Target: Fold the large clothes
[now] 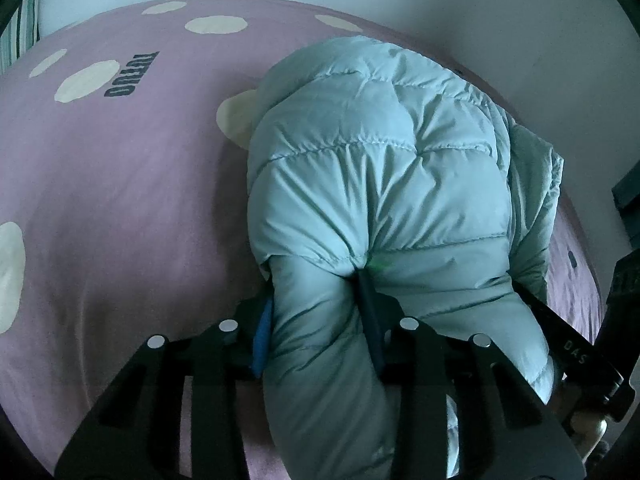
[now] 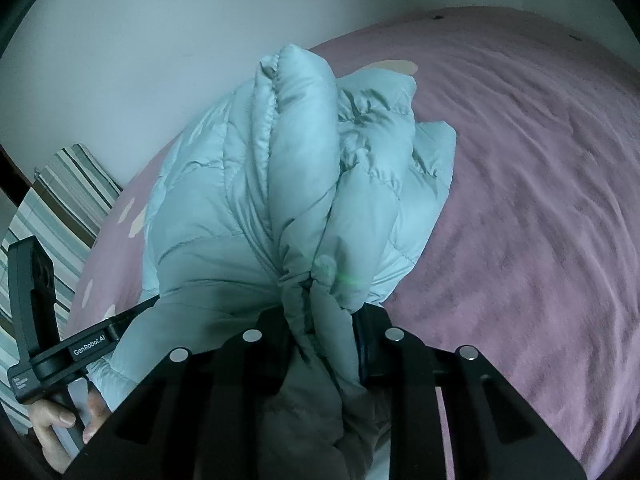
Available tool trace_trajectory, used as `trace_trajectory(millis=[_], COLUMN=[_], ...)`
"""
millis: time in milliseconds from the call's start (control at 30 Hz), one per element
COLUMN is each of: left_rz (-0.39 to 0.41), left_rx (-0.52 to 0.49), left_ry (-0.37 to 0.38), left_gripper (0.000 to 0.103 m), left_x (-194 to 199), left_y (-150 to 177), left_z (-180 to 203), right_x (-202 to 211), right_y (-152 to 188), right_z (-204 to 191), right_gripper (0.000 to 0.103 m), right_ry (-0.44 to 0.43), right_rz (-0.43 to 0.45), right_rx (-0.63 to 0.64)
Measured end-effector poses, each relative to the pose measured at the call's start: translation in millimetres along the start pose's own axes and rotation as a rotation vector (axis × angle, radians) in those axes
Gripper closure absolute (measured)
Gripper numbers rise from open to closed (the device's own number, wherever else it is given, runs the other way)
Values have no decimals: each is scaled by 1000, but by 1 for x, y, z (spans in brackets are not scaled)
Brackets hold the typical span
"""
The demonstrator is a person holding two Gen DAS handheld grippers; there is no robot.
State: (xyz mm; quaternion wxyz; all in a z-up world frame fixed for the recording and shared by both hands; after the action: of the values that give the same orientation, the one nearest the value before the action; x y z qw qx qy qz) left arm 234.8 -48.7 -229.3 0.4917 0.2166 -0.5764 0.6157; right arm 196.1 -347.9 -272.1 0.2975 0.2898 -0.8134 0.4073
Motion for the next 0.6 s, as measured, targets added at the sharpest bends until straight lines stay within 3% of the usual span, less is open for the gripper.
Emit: trace_trajectory(millis=[333, 600], left_rz=[15, 33], left_rx=[21, 62], left_ry=[2, -33], left_gripper=[71, 71], left_x=[10, 21], left_y=[0, -3], left_z=[-4, -31], right_x=[-4, -22], right_y=[1, -3], right_z=[-9, -34], right_gripper=[80, 80], right_ry=[-13, -45], right_rz=[-2, -21], right_rx=[23, 67])
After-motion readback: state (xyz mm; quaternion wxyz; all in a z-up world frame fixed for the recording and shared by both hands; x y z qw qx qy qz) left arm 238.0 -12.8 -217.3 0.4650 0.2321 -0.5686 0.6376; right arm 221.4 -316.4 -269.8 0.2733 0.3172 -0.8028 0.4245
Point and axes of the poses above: each gripper's, at about its wrist camera, not at the fingertips, and x roughly against the way its jaws point, z to its right, y to its underside, the point moved 4 cm from there along -x, roughly the way its jaws point, and after that the axes turned 5 degrees about -x, right-handed, at the moved point
